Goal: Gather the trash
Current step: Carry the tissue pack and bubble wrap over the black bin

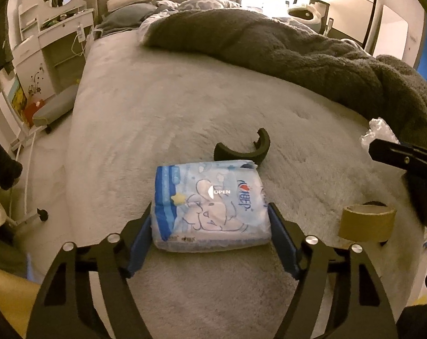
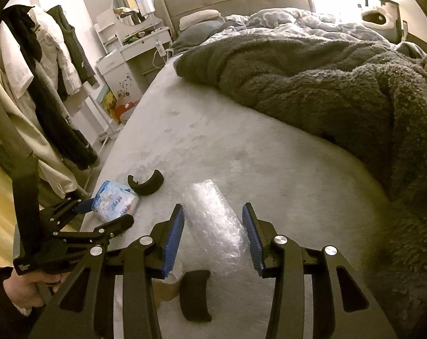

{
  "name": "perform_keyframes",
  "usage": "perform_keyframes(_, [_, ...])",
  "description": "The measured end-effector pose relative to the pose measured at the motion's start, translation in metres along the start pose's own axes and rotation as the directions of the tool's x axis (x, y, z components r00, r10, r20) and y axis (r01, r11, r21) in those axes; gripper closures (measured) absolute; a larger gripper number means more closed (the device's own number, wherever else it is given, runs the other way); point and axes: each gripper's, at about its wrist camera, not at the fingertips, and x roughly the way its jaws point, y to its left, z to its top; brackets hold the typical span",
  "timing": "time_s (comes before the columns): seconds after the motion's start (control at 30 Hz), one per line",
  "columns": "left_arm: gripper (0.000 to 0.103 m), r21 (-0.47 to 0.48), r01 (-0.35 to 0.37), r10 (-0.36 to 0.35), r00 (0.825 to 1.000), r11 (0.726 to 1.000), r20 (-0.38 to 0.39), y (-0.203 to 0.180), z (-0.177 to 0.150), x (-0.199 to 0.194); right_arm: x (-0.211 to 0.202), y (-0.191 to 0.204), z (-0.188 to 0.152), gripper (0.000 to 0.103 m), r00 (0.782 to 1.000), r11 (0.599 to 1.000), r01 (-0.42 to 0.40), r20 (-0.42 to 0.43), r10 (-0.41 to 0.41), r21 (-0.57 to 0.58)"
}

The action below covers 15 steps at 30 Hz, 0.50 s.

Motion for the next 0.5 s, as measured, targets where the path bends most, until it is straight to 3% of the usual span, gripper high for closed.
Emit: perform_keyframes(0.5, [0.027, -0.014, 0.011, -0.009, 0.996, 1.000, 0.085, 0.017, -0.016, -0.040, -0.016, 0.025, 0.001, 0.060, 0.998, 0.999, -0.045, 0.051, 0.046, -0.006])
